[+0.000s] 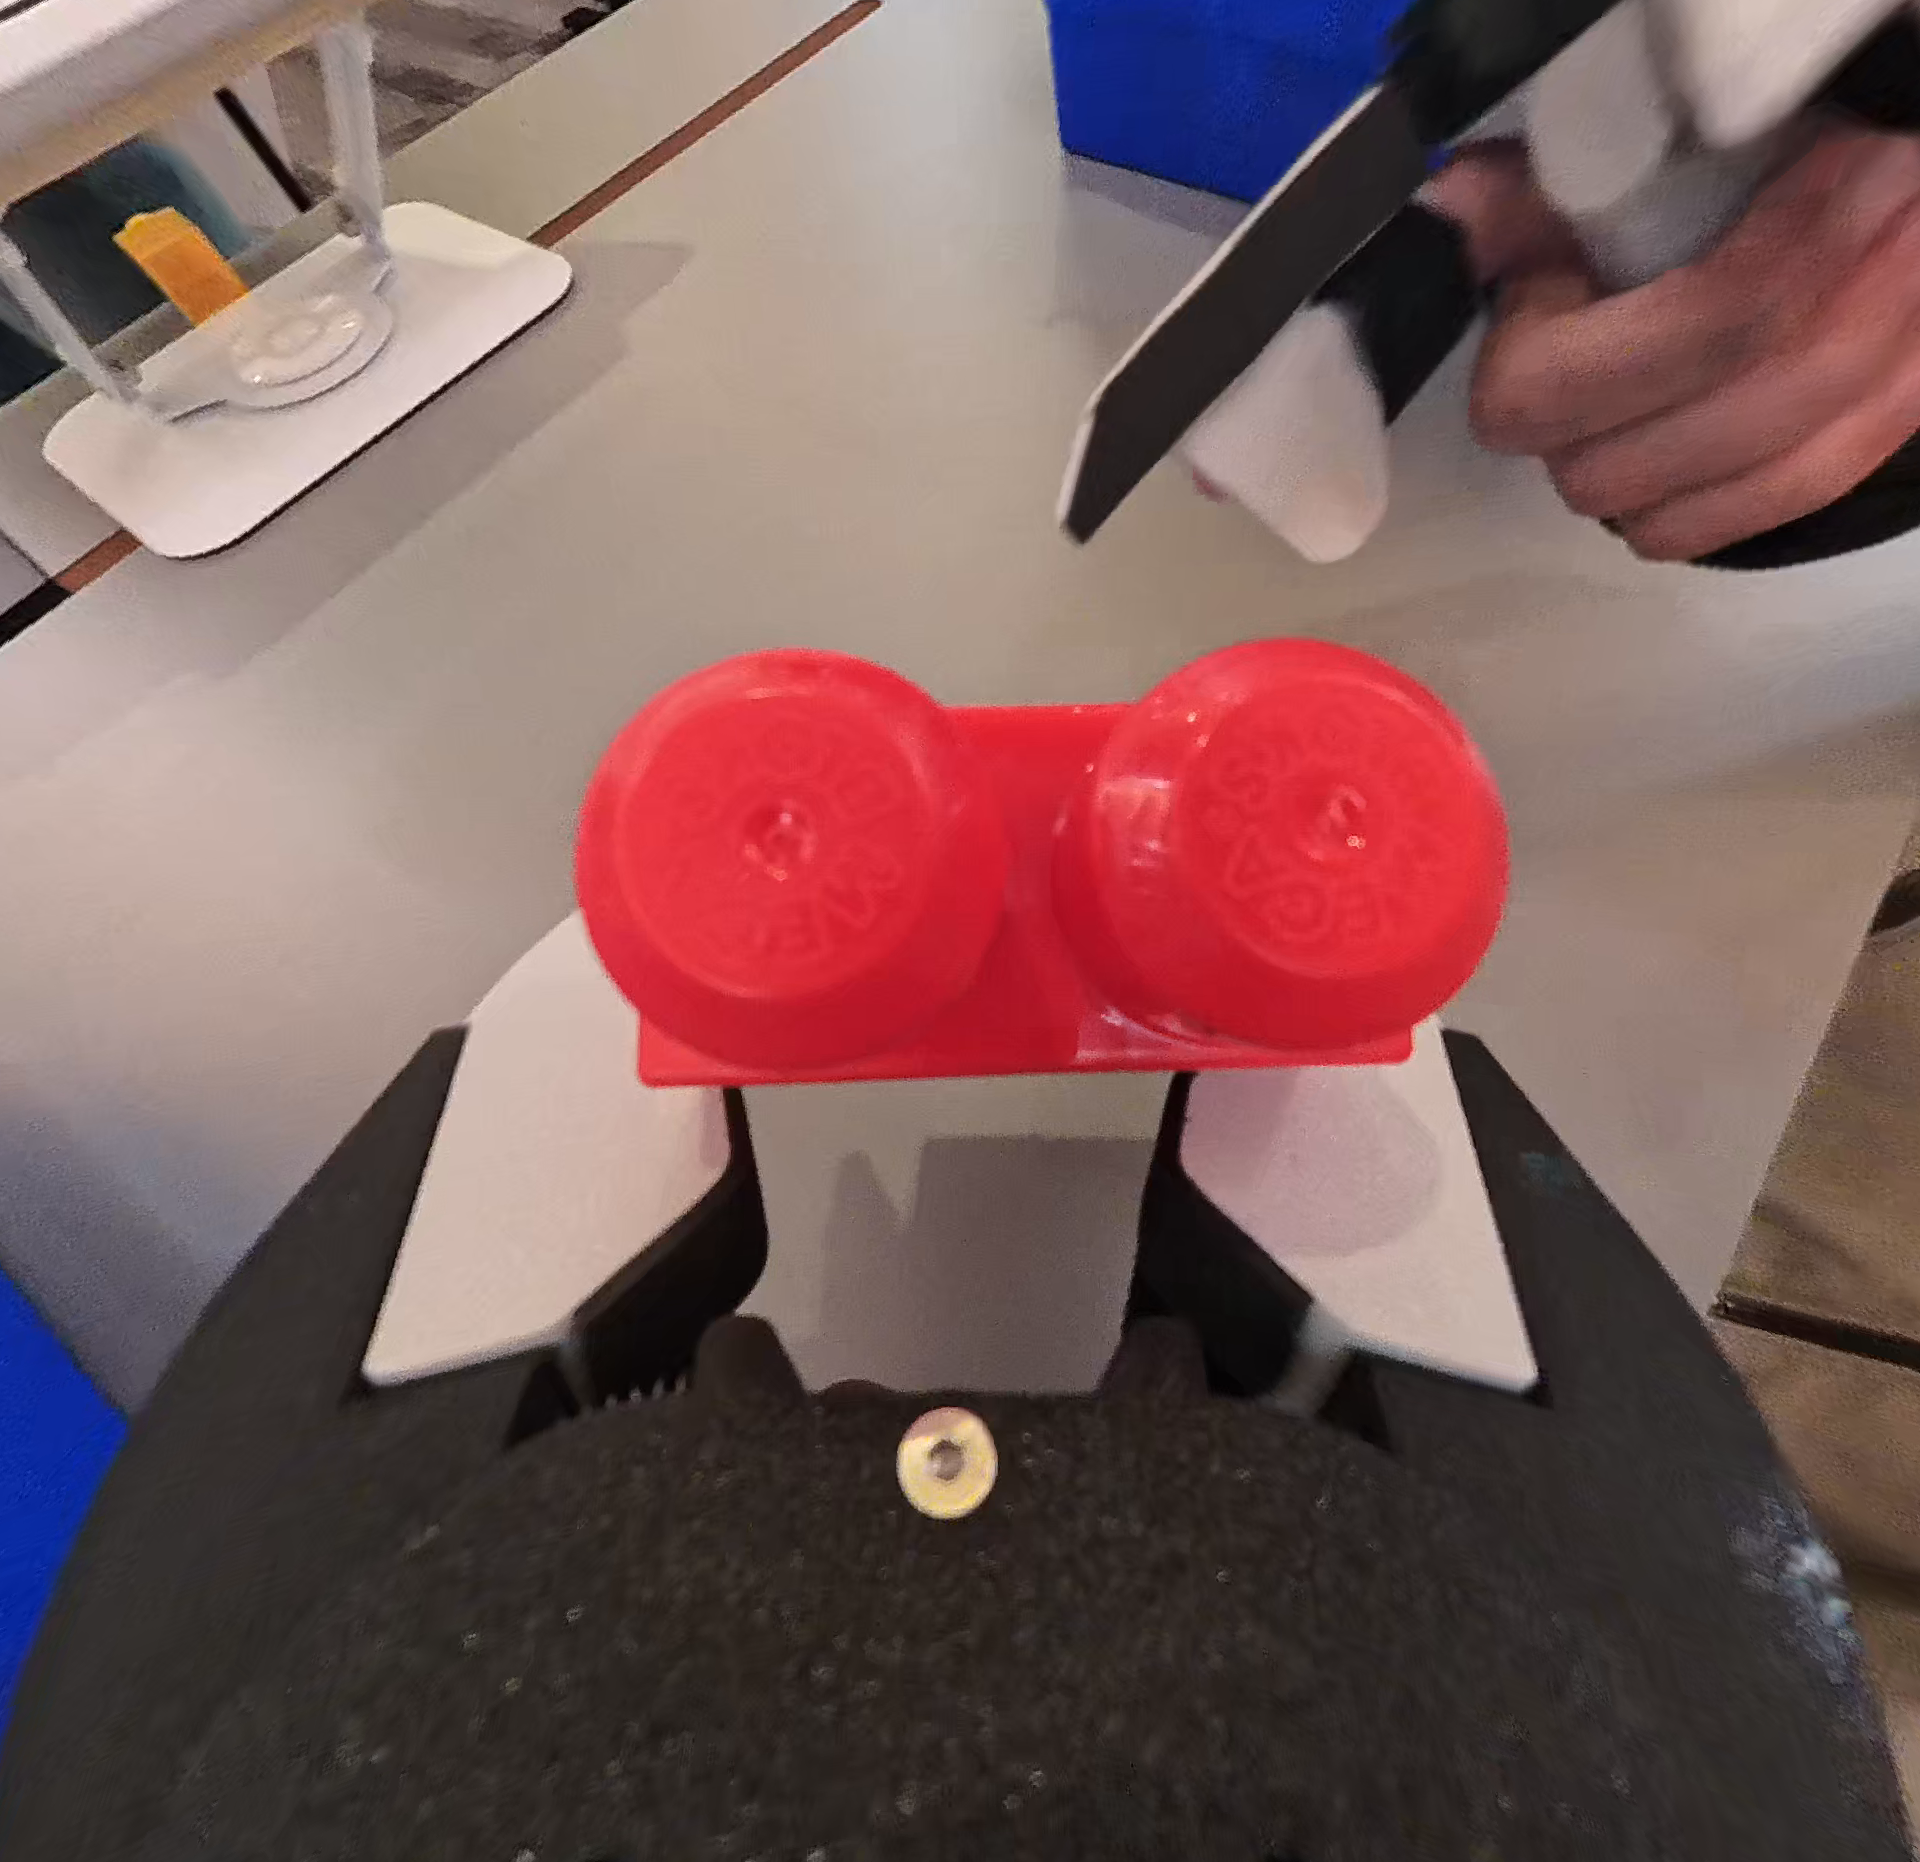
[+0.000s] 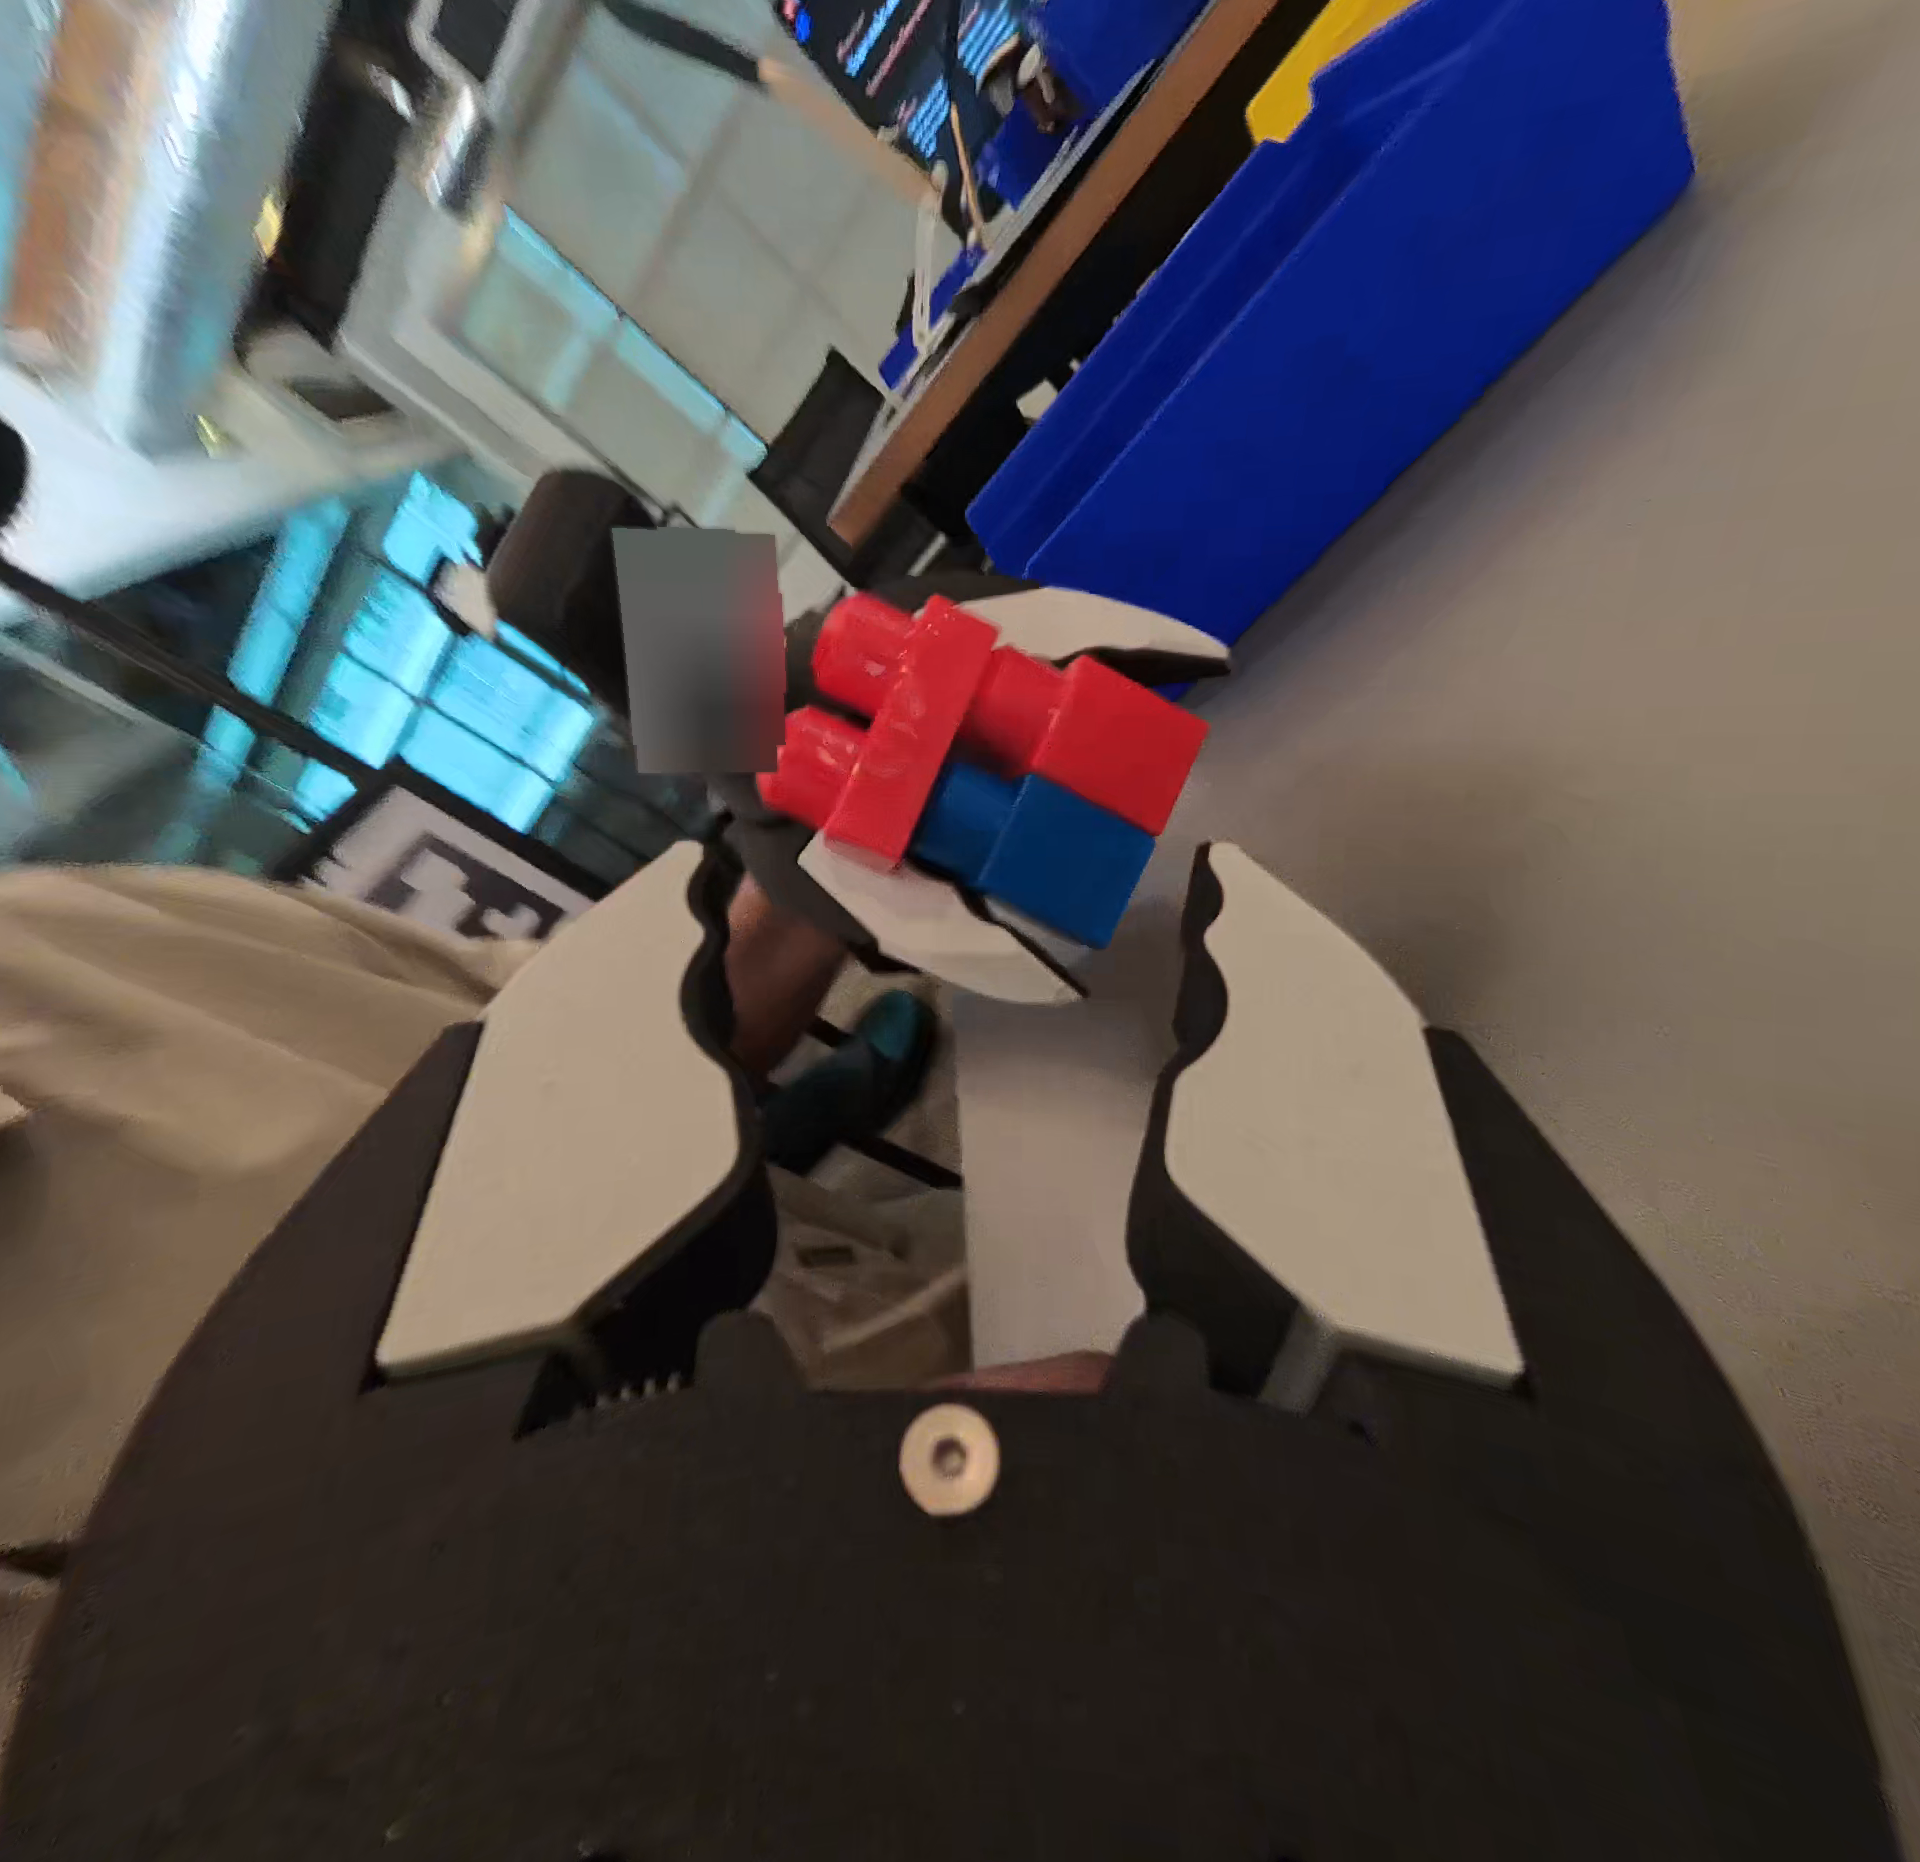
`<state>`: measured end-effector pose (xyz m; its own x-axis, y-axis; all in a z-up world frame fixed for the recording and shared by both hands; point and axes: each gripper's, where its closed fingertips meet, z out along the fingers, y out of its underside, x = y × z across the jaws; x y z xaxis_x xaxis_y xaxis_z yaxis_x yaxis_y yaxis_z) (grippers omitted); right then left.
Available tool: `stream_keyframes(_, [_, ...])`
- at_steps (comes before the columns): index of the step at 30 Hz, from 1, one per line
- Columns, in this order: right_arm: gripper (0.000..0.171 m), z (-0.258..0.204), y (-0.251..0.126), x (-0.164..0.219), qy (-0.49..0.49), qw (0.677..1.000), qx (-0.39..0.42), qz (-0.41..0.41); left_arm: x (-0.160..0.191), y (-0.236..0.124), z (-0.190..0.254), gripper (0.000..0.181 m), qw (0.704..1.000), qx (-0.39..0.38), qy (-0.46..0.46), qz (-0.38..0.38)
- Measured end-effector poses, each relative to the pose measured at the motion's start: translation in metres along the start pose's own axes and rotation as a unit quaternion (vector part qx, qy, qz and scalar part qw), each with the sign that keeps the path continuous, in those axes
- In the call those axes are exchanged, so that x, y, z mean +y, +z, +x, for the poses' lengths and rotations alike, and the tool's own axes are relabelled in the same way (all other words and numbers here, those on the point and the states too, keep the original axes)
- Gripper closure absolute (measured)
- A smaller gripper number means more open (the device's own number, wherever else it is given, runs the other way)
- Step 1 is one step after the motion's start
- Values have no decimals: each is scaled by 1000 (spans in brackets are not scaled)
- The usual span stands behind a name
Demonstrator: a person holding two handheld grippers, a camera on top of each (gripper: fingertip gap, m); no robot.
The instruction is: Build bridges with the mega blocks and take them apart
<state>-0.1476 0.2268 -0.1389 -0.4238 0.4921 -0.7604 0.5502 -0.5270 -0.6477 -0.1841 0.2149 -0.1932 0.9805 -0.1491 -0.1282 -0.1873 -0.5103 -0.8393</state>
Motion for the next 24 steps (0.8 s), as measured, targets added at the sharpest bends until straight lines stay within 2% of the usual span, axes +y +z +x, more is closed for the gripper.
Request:
stream_keyframes(4, [81, 11, 14, 10, 75, 997, -9, -14, -3, 1, 13, 92, 1000, 7, 29, -7])
stream_keyframes(12, [72, 7, 35, 21, 52, 996, -7, -68, -8, 12, 22, 92, 997, 6, 75, -28])
stream_keyframes(16, [74, 9, 33, 20, 78, 995, -26, -62, -9, 18, 28, 70, 996, 18, 81, -37])
stream_keyframes(18, [76, 15, 29, 20, 93, 994, -31, -54, -7, 20, 28, 91, 996, 20, 80, -42])
stream_keyframes(24, [90, 27, 17, 18, 103, 994, -22, -33, -5, 23, 28, 91, 996, 34, 65, -45])
